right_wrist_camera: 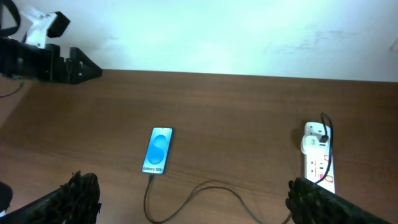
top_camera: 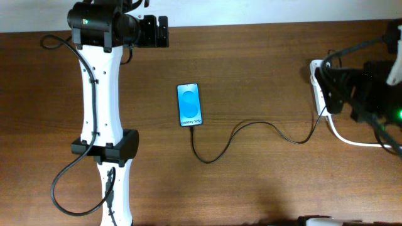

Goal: Plug charger to phone and switch on socket

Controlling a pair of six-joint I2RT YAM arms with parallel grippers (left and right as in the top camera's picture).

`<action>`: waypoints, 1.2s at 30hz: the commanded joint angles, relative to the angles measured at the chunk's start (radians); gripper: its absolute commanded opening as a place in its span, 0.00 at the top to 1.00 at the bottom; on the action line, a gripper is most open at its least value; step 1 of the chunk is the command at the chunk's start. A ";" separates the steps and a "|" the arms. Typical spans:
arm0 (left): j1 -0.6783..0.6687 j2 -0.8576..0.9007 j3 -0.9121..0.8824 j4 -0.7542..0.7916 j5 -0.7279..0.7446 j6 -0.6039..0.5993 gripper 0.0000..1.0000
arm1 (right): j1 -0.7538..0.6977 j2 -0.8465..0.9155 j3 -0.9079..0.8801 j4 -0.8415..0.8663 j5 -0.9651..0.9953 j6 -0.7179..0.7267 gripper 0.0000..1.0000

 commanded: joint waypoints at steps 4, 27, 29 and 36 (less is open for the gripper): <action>0.007 -0.020 0.013 -0.001 0.000 0.005 0.01 | 0.010 -0.129 -0.031 0.001 0.165 -0.011 0.01; 0.007 -0.020 0.013 -0.001 0.000 0.005 0.00 | -0.002 -1.184 -2.143 1.636 0.184 -0.093 0.01; 0.007 -0.020 0.013 -0.001 0.000 0.005 0.01 | 0.015 -1.245 -2.257 1.727 0.185 -0.093 0.02; 0.007 -0.020 0.013 -0.001 0.000 0.005 0.01 | 0.064 -1.410 -2.453 1.765 0.285 -0.093 0.01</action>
